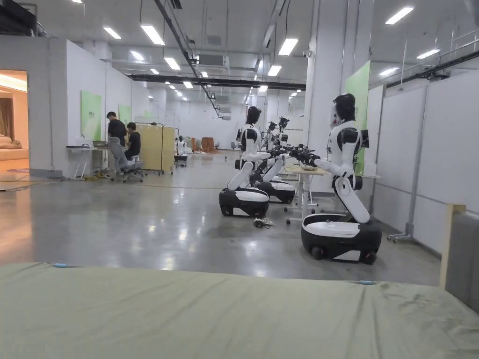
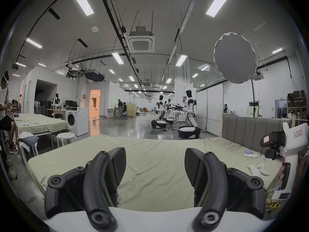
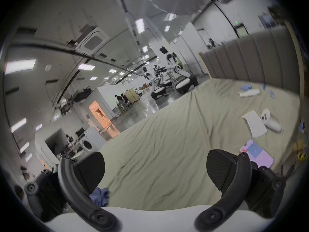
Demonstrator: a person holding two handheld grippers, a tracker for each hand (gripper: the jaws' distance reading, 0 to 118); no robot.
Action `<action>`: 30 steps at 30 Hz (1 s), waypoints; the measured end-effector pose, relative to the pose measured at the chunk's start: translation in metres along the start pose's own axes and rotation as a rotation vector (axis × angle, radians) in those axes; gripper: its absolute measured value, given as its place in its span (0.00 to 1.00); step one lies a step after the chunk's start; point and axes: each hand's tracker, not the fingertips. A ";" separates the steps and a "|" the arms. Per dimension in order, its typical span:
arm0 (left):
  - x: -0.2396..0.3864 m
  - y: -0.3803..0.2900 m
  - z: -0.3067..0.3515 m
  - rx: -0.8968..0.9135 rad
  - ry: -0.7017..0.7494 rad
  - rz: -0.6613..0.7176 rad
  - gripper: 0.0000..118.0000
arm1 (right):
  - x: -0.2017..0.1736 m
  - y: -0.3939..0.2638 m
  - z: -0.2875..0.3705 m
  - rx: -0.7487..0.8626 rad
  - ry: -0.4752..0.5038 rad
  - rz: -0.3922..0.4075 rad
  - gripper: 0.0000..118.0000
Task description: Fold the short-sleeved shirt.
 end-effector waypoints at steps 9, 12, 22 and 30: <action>-0.011 0.000 0.001 -0.002 0.013 0.042 0.61 | 0.003 0.009 0.012 0.023 0.003 0.028 1.00; -0.010 -0.002 0.001 -0.013 0.009 0.042 0.61 | -0.003 0.007 0.014 0.028 -0.001 0.096 1.00; -0.009 -0.003 0.006 -0.009 -0.006 0.007 0.61 | -0.012 -0.004 0.013 -0.021 0.105 0.155 1.00; -0.011 -0.004 0.010 -0.002 -0.015 0.025 0.61 | -0.028 -0.012 0.014 0.033 0.028 0.270 1.00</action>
